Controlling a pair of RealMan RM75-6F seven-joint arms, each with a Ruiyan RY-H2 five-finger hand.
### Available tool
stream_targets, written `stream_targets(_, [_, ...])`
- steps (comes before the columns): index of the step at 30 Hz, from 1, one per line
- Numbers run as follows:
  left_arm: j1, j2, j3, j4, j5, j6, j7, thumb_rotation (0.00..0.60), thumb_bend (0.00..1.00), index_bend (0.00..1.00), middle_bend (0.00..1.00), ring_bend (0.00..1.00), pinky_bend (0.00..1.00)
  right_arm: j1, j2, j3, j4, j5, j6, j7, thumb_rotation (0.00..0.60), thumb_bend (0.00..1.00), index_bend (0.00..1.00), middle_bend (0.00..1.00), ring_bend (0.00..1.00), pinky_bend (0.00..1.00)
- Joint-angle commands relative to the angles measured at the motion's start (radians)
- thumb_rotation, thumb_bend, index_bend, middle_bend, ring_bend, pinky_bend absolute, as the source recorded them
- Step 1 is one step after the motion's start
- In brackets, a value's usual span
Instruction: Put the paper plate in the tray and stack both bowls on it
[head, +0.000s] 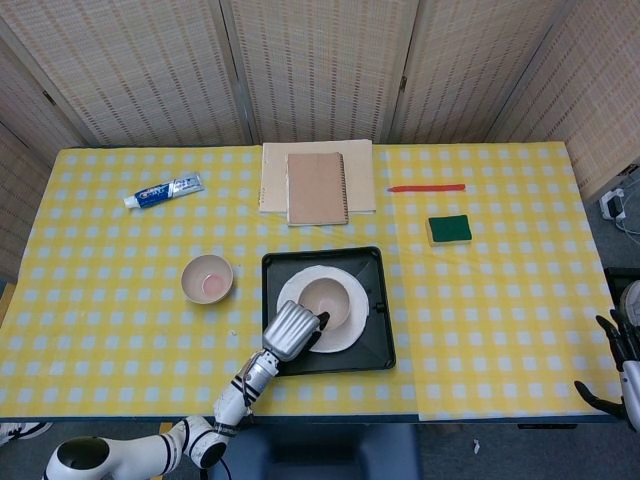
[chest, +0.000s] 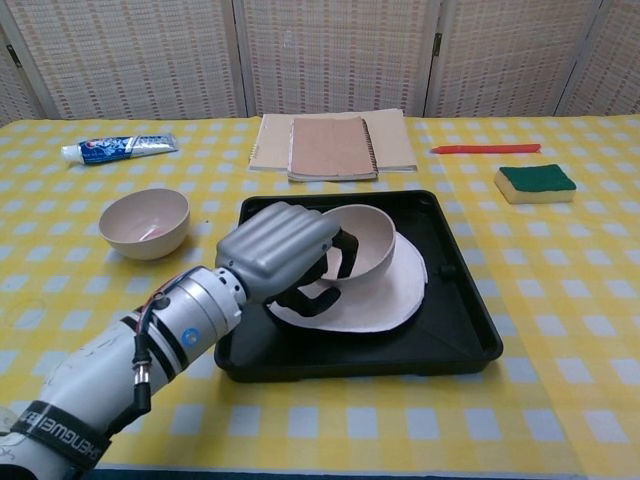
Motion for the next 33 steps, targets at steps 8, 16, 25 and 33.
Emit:
stream_targets(8, [0.002, 0.033, 0.011, -0.062, -0.009, 0.028, 0.0, 0.6, 0.23, 0.13, 1.0, 0.93, 1.0, 0.005, -0.003, 0.006, -0.006, 0.0, -0.014, -0.016, 0.6, 0.25, 0.0, 0.0, 0.0, 0.0])
stream_targets(16, [0.023, 0.095, 0.018, -0.175, -0.02, 0.06, 0.046, 0.6, 0.22, 0.08, 1.0, 0.93, 1.0, 0.005, -0.003, 0.006, -0.012, -0.012, -0.011, -0.025, 0.6, 0.25, 0.0, 0.0, 0.0, 0.0])
stream_targets(25, [0.079, 0.244, 0.013, -0.335, -0.068, 0.096, 0.076, 0.6, 0.26, 0.25, 1.0, 0.93, 1.0, 0.004, -0.005, 0.0, -0.016, -0.032, -0.009, -0.032, 0.6, 0.25, 0.0, 0.0, 0.0, 0.0])
stream_targets(33, [0.14, 0.321, 0.011, -0.273, -0.187, 0.083, 0.101, 0.6, 0.46, 0.42, 1.0, 0.94, 1.0, 0.0, -0.008, -0.005, -0.024, -0.057, 0.008, -0.044, 0.6, 0.25, 0.0, 0.0, 0.0, 0.0])
